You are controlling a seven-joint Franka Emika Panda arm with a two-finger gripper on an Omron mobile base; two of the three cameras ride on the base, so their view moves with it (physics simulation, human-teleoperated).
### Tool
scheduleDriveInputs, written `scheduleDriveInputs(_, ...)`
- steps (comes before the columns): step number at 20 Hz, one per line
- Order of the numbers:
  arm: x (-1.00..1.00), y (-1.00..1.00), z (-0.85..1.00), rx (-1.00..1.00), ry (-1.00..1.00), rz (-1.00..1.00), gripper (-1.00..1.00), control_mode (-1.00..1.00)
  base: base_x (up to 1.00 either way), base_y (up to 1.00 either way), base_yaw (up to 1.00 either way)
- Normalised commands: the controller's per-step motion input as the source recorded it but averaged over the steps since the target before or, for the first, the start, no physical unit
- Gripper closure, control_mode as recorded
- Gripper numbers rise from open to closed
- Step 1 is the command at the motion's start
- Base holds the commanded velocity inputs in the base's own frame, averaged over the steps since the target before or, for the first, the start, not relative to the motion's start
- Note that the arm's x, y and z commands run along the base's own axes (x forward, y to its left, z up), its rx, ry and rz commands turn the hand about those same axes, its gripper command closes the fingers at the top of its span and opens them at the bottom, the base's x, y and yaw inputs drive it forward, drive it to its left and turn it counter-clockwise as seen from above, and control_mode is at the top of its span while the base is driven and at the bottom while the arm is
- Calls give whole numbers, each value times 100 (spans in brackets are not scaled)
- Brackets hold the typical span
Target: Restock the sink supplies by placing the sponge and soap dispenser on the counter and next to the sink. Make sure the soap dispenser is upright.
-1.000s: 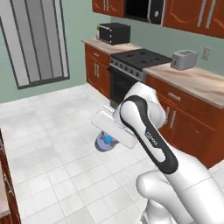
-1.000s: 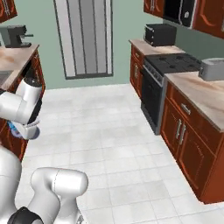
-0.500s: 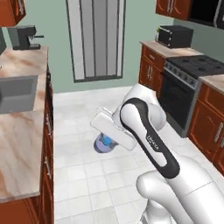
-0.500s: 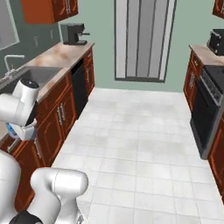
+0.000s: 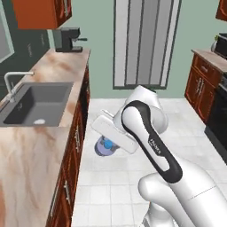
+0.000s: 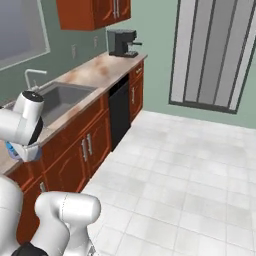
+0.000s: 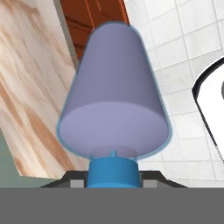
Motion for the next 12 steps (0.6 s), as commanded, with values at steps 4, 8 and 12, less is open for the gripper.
scheduleDriveInputs(4,0,0,0,0,0,0,100,100,85,-47,49)
scheduleDriveInputs(8,0,0,0,0,0,0,100,100,39,-65,55)
scheduleDriveInputs(12,0,0,0,0,0,0,100,100,21,-40,55)
